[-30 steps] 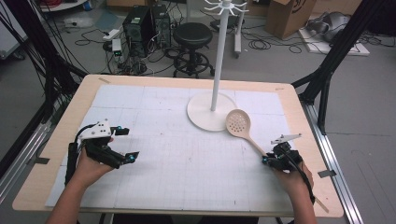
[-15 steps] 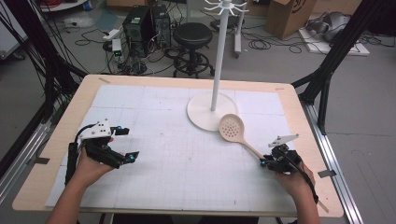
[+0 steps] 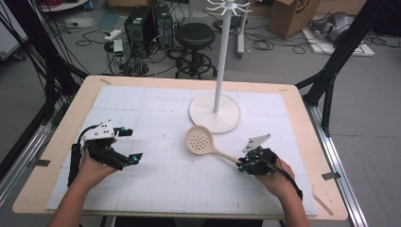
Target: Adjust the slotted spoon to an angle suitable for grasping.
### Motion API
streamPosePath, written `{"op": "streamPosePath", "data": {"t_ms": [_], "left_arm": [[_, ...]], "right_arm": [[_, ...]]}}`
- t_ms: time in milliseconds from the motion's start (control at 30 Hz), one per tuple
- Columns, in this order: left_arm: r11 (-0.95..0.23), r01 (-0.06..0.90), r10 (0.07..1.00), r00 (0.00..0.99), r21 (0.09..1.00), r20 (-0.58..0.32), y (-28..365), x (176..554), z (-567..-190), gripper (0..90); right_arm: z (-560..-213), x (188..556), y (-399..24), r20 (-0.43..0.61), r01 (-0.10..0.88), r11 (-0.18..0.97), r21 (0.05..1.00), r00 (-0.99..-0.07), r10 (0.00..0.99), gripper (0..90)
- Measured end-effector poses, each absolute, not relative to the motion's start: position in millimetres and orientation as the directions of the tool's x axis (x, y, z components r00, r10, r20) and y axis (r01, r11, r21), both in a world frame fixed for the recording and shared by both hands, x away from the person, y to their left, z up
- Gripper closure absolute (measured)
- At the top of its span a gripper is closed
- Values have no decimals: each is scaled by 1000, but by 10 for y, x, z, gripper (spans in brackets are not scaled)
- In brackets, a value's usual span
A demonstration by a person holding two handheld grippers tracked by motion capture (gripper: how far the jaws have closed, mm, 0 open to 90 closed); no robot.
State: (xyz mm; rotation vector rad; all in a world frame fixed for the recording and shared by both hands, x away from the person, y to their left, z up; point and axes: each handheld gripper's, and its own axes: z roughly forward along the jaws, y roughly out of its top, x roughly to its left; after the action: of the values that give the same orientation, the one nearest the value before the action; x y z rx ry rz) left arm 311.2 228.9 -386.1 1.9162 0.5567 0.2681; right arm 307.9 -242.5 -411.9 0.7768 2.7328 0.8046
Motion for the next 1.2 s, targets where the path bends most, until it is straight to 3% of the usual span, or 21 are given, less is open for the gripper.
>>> {"op": "streamPosePath", "data": {"t_ms": [667, 1033, 1100, 1200], "left_arm": [[-328, 240, 479, 876, 914, -58, 2215, 3092, -3824, 17], [-330, 238, 475, 878, 914, -57, 2220, 3083, -3816, 17], [-330, 239, 476, 878, 913, -58, 2219, 3082, -3818, 17], [-334, 238, 474, 879, 912, -55, 2214, 3077, -3819, 17]], "right_arm": [[-4181, 3381, -1259, -33, 250, 799, 547, -947, 319, 756], [-4220, 3412, -1003, -26, 235, 811, 535, -956, 294, 750], [-4220, 3406, -999, -25, 235, 813, 533, -956, 293, 738], [-4203, 3386, -1006, -16, 235, 819, 524, -958, 286, 631]]}}
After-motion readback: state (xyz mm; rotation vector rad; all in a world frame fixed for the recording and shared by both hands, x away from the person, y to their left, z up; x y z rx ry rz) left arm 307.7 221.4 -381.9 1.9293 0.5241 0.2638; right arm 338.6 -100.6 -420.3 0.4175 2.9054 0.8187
